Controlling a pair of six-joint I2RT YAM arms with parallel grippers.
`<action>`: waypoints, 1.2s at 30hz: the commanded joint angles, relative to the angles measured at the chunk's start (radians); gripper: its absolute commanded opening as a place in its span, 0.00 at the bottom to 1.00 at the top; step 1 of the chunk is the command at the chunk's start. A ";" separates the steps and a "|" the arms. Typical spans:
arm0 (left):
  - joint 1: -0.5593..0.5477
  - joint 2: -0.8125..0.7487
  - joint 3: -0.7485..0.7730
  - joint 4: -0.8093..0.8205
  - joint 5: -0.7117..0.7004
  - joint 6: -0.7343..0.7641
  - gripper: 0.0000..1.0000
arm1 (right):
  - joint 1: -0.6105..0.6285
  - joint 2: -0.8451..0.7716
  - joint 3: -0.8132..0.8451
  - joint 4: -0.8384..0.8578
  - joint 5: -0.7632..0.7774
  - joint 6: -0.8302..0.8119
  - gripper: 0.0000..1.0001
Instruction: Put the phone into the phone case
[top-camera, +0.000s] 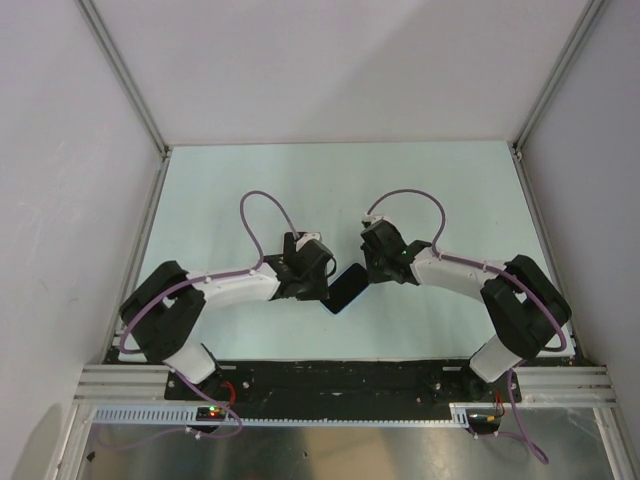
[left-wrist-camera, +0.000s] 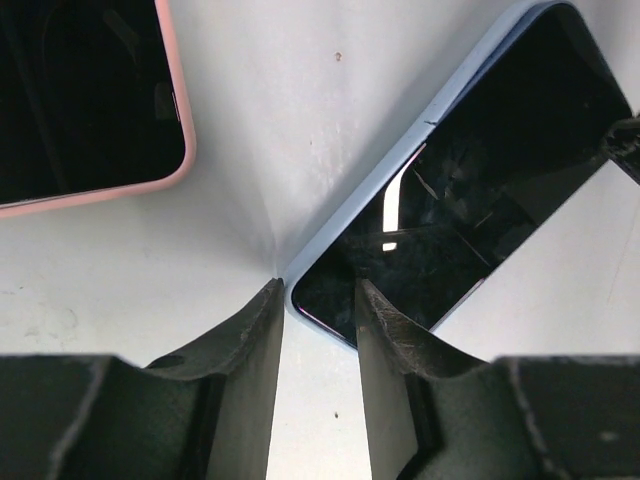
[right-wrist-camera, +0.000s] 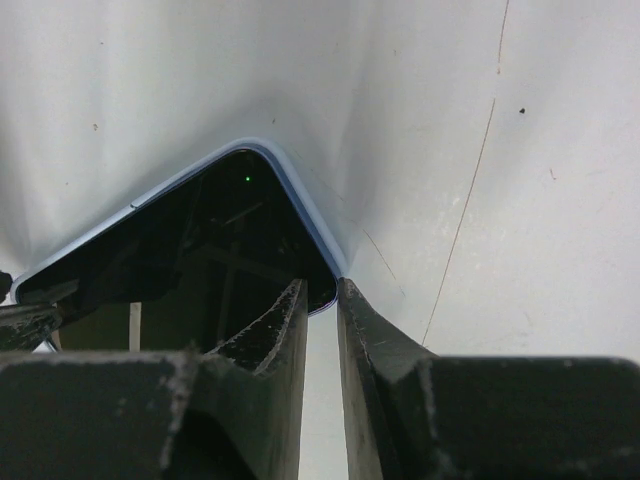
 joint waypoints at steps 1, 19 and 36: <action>-0.004 -0.099 -0.013 -0.003 0.009 0.030 0.40 | -0.015 0.056 0.027 0.063 -0.137 -0.040 0.22; -0.043 -0.095 -0.067 0.040 0.044 -0.039 0.47 | -0.036 0.117 0.028 0.063 -0.231 -0.058 0.23; -0.041 -0.026 -0.038 0.049 0.035 -0.035 0.47 | 0.025 0.120 -0.117 0.064 -0.170 0.055 0.16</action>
